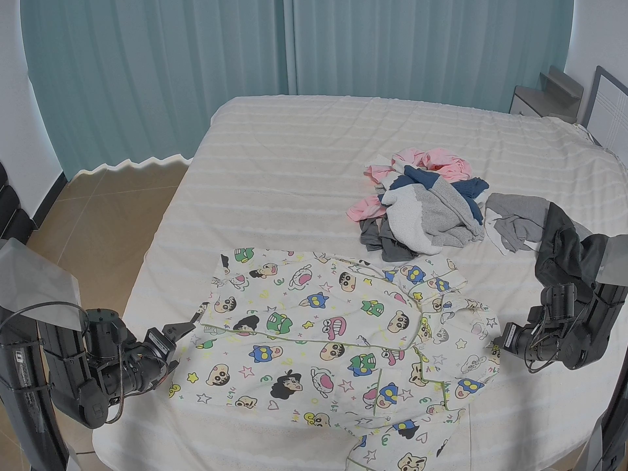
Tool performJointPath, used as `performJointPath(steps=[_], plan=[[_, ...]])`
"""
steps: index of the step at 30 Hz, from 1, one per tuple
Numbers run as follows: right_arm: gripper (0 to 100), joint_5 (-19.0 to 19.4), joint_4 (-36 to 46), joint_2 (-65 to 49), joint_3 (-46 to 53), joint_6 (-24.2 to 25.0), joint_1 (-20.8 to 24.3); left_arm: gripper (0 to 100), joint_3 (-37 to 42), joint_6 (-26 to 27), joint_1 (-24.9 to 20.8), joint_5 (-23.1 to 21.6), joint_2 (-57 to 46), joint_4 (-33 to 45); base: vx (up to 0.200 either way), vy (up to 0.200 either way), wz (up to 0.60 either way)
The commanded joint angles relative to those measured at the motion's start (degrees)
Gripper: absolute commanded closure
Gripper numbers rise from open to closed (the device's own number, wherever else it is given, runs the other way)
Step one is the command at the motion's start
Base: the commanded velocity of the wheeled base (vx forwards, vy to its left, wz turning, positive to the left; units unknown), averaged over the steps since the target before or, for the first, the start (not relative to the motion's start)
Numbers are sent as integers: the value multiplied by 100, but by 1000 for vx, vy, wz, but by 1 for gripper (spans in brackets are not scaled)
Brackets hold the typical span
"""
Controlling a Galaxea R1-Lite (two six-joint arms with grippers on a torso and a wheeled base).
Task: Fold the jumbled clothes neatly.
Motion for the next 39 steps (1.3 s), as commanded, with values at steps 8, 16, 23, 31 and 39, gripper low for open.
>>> performJointPath(steps=[8,16,23,31,39], plan=[[100,-16,-187,17,20,-6,-193,0,27,0,-19,-16,9,-102,0,0,0],[0,-16,-187,43,55,-6,-210,0,18,0,-19,-25,9,-102,0,0,0],[0,2,-213,-177,99,47,-210,0,-263,35,-37,1,-175,-102,0,0,0],[0,37,-204,-1135,425,355,62,0,-1643,905,-318,124,-465,329,0,0,0],[0,-16,-204,-2304,1145,478,1134,0,-5352,1810,-397,151,264,4310,0,0,0]])
